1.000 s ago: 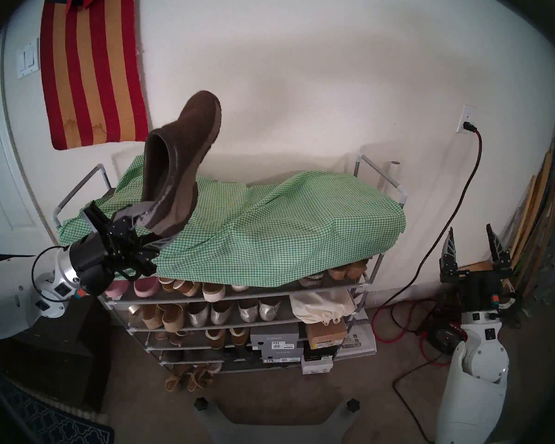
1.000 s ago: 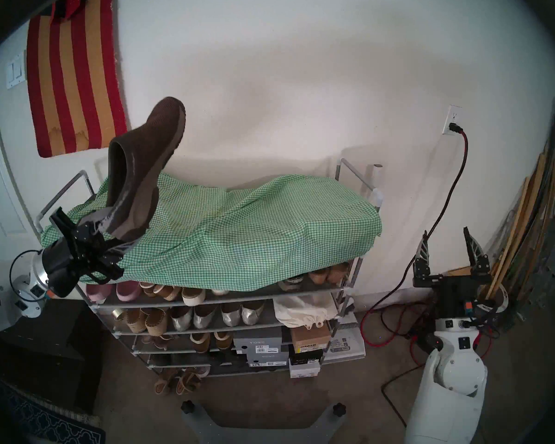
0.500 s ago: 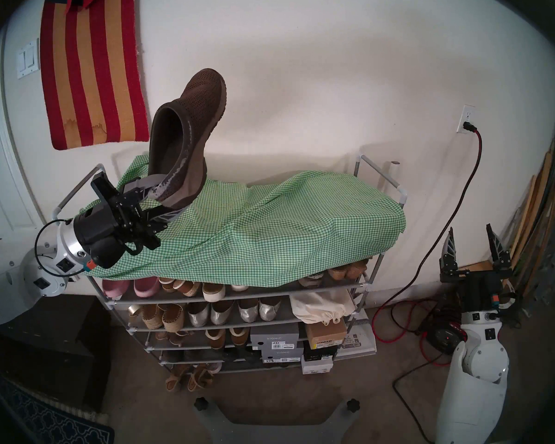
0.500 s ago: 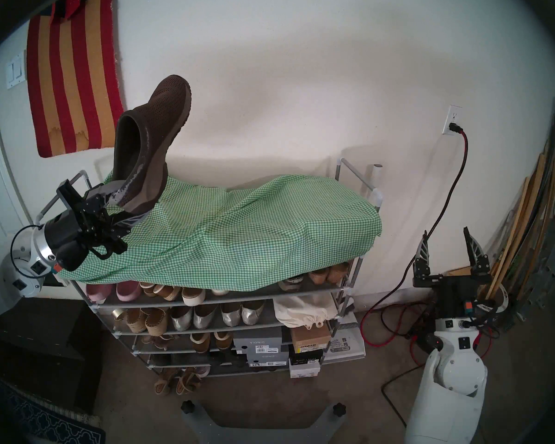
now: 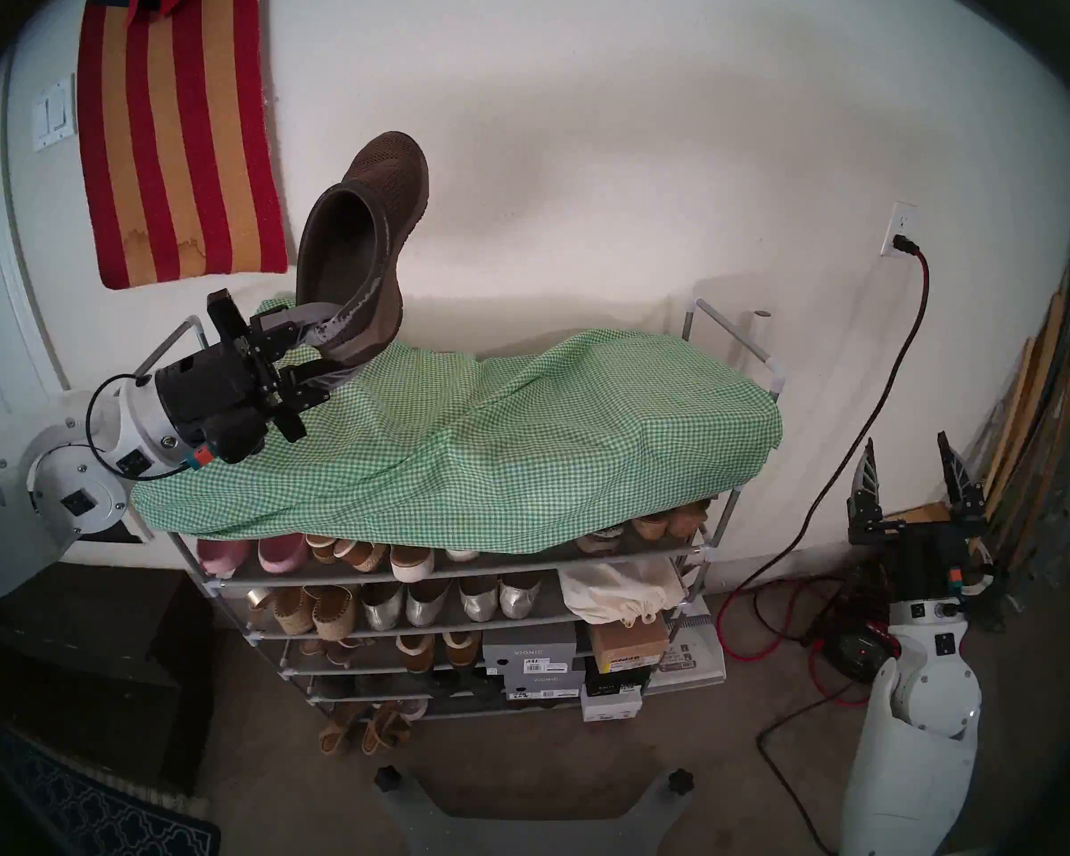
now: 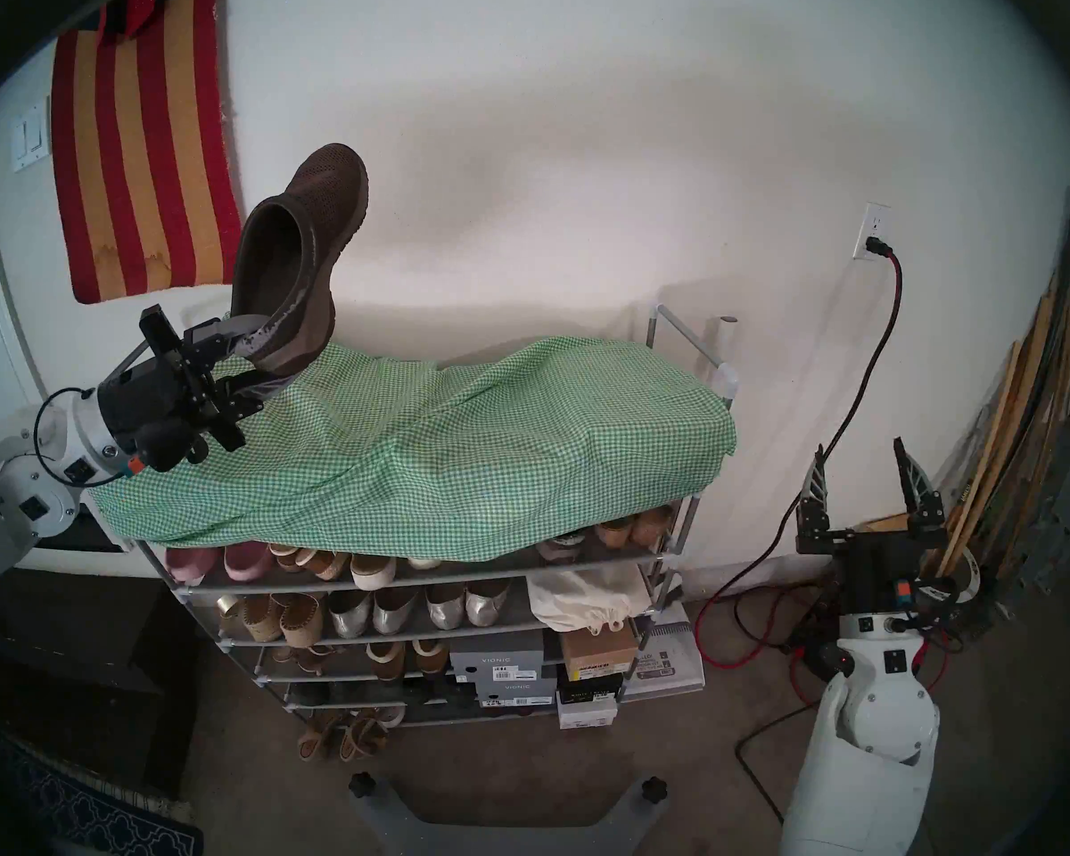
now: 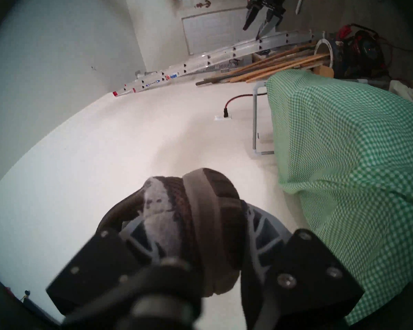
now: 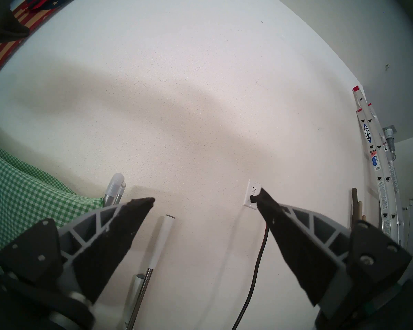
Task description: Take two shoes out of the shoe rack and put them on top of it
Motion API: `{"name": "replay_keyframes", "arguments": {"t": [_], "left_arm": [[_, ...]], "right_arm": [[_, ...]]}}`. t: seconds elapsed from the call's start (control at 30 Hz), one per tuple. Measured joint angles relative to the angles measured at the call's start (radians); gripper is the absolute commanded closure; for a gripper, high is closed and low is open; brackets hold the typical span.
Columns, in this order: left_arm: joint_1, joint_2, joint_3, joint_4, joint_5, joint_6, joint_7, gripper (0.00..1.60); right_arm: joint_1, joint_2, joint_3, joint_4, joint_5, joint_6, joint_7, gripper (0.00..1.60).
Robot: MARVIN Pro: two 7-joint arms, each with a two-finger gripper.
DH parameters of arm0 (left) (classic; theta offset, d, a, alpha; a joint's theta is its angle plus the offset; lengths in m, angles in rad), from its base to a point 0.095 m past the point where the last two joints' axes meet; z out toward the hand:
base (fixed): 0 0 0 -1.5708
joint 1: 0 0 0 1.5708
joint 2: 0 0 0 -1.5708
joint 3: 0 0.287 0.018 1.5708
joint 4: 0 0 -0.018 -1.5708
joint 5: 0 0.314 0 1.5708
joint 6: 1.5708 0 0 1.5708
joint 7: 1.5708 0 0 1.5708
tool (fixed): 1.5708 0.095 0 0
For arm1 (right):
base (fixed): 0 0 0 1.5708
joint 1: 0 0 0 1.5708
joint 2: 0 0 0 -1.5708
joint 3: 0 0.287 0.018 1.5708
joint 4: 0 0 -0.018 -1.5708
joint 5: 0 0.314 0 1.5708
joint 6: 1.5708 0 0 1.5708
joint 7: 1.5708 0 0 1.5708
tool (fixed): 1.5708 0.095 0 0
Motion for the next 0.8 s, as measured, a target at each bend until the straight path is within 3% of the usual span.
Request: {"name": "replay_keyframes", "arguments": {"t": [0.37, 0.8], "left_arm": [[-0.012, -0.001, -0.014, -0.046, -0.135, 0.126, -0.239, 1.60], [-0.036, -0.002, -0.042, -0.097, -0.360, 0.310, -0.506, 1.60]], "right_arm": [[0.000, 0.000, 0.000, 0.000, 0.000, 0.000, 0.000, 0.00], [0.000, 0.000, 0.000, 0.000, 0.000, 0.000, 0.000, 0.00]]}}
